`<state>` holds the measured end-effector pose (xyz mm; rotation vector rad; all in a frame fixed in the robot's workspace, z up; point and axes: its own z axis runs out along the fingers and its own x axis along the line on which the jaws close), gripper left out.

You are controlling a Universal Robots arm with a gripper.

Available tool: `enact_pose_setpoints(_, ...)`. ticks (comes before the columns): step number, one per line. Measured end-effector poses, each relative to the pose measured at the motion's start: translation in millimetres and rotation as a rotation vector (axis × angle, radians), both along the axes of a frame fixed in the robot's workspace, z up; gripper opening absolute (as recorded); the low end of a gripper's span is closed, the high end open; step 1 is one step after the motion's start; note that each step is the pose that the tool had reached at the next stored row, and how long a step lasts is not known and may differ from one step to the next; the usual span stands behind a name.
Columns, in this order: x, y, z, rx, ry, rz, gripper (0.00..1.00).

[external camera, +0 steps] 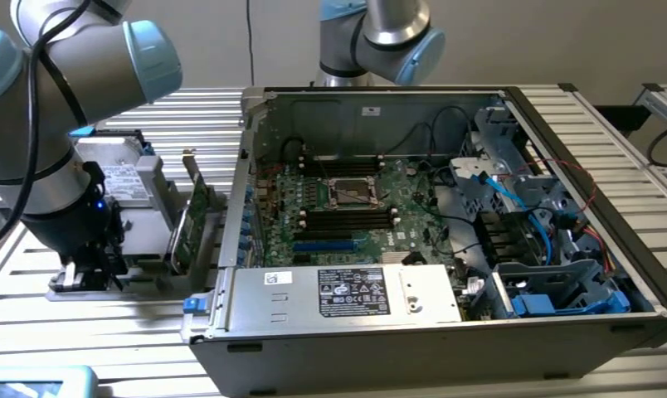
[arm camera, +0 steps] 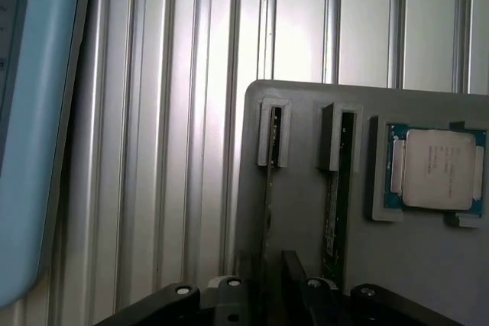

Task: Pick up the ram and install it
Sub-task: 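Pick up the ram and move it above insertion slot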

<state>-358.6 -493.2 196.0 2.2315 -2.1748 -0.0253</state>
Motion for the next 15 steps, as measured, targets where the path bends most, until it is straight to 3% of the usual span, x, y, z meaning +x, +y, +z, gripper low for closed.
enact_pose_setpoints(1,-0.1,0.0,0.0,-0.0002,0.0001,0.0,0.28)
enact_pose_setpoints(3,-0.6,-0.2,2.7,-0.0008,0.0001,0.0,0.16)
enact_pose_setpoints(5,-1.2,-0.7,11.1,-0.0006,0.0,0.0,0.13)
enact_pose_setpoints(15,-3.4,-2.0,56.9,-0.0009,0.0002,0.0,0.13)
